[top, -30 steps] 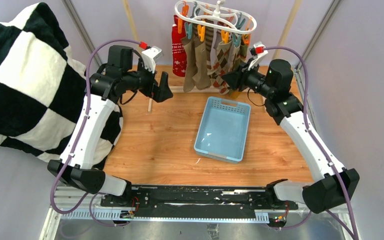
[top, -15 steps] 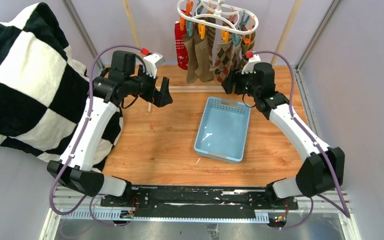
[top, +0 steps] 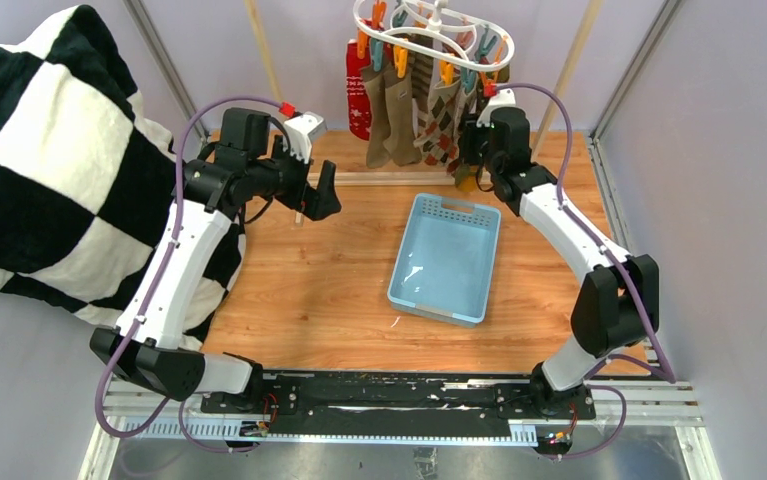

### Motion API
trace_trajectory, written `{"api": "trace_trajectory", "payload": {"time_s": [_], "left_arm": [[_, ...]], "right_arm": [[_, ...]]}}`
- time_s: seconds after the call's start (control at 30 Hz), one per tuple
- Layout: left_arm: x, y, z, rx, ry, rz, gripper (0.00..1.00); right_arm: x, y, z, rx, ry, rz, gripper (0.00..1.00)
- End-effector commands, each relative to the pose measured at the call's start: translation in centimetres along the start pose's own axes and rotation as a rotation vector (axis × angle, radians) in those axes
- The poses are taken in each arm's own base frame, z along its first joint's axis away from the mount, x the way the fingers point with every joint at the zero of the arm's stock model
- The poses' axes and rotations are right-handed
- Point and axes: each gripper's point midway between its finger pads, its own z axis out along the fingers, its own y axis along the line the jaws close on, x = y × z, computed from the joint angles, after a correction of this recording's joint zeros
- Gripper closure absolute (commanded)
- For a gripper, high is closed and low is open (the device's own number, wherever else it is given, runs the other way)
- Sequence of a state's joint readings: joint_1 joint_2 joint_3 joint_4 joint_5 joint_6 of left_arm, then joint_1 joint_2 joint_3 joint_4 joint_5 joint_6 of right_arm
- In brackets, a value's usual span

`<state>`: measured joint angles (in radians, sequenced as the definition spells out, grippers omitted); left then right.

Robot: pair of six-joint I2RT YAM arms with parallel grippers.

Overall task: Remove the socks clipped to the hanger
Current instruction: Remove the sock from the hanger.

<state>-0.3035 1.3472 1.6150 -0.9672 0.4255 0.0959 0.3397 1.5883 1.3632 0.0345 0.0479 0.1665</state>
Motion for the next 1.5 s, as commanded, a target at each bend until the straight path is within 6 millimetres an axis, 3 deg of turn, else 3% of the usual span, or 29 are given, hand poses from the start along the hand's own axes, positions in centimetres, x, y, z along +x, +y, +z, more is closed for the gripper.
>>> {"api": "trace_trajectory", "payload": {"time_s": [0.0, 0.07, 0.17, 0.5, 0.73, 0.87, 1.1, 1.47], "left_arm": [[0.3, -0.1, -0.1, 0.002, 0.005, 0.008, 0.00], [0.4, 0.0, 0.1, 0.003, 0.011, 0.006, 0.00], [0.2, -0.1, 0.3, 0.016, 0.012, 0.002, 0.00], [-0.6, -1.7, 0.7, 0.118, 0.000, -0.014, 0.01], [-1.7, -2.9, 1.3, 0.205, -0.010, -0.016, 0.01], [-3.4, -4.0, 1.7, 0.250, -0.030, 0.028, 0.00], [-6.7, -6.7, 2.4, 0.337, -0.079, 0.115, 0.00], [-3.4, -8.4, 4.5, 0.410, 0.016, 0.111, 0.00]], "right_arm": [[-2.3, 1.0, 0.4, -0.019, -0.067, -0.036, 0.78], [-2.1, 2.2, -0.2, -0.079, -0.071, -0.032, 0.91], [-1.6, 4.4, -2.1, -0.194, -0.075, -0.024, 1.00], [-1.7, 11.4, -12.0, -0.599, -0.098, 0.069, 1.00], [-4.1, 15.9, -16.3, -0.810, -0.123, 0.143, 1.00], [-5.6, 17.9, -17.8, -0.906, -0.140, 0.174, 1.00], [-8.0, 19.6, -19.8, -1.008, -0.172, 0.234, 1.00], [-7.9, 20.7, -20.5, -1.065, -0.147, 0.287, 1.00]]}}
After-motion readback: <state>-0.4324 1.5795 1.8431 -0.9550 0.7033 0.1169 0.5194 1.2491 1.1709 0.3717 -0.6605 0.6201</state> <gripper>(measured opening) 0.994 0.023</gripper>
